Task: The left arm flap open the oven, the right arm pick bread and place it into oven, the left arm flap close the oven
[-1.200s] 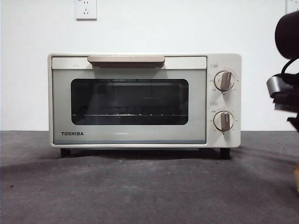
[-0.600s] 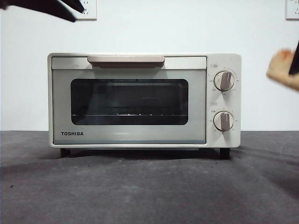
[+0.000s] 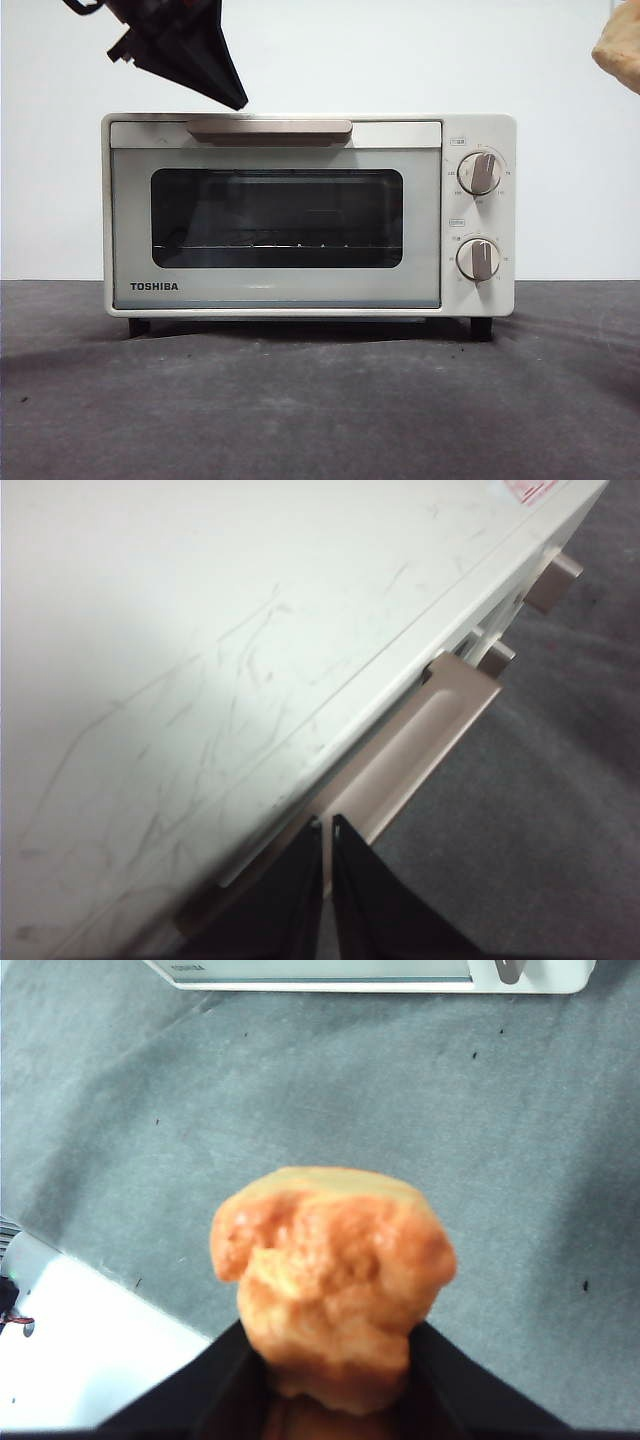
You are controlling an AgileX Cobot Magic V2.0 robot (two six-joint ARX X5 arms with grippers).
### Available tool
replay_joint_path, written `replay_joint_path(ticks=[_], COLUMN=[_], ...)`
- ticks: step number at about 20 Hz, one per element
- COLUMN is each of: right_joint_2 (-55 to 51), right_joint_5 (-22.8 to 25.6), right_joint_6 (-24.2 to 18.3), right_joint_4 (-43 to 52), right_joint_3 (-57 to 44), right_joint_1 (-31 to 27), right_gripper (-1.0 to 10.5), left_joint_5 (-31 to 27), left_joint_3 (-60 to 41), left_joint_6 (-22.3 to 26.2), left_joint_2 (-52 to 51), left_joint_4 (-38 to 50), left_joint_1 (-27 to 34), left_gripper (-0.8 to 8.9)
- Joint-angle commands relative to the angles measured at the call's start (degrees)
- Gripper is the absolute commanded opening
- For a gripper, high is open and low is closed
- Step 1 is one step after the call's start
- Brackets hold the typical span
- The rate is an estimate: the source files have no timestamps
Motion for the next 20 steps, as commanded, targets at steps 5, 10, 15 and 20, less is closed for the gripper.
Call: replay_joint_path(ticks=[5, 10, 15, 20], right_joint_2=[0.3, 0.3, 0.3, 0.3], right_joint_5=[-0.1, -0.1, -0.1, -0.1], right_joint_6=[0.4, 0.4, 0.4, 0.4], right_joint_4=[0.6, 0.6, 0.6, 0.5], right_joint_3=[0.8, 0.8, 0.8, 0.8], right_joint_1=[0.3, 0.3, 0.3, 0.3], right_gripper=[1.4, 1.4, 1.4, 1.4], left_joint_5=[-1.1, -1.1, -1.3, -2.6], left_joint_3=[1.5, 1.5, 1.5, 1.4], left_joint_6=[1.3, 1.3, 1.3, 1.3], left_joint_2=[2.8, 3.0, 3.0, 3.0], left_joint_4=[-2.1, -5.0, -9.0, -13.1], left_joint_1=[-0.4, -1.3, -2.6, -4.0], left_gripper=[0.16, 0.16, 0.16, 0.16])
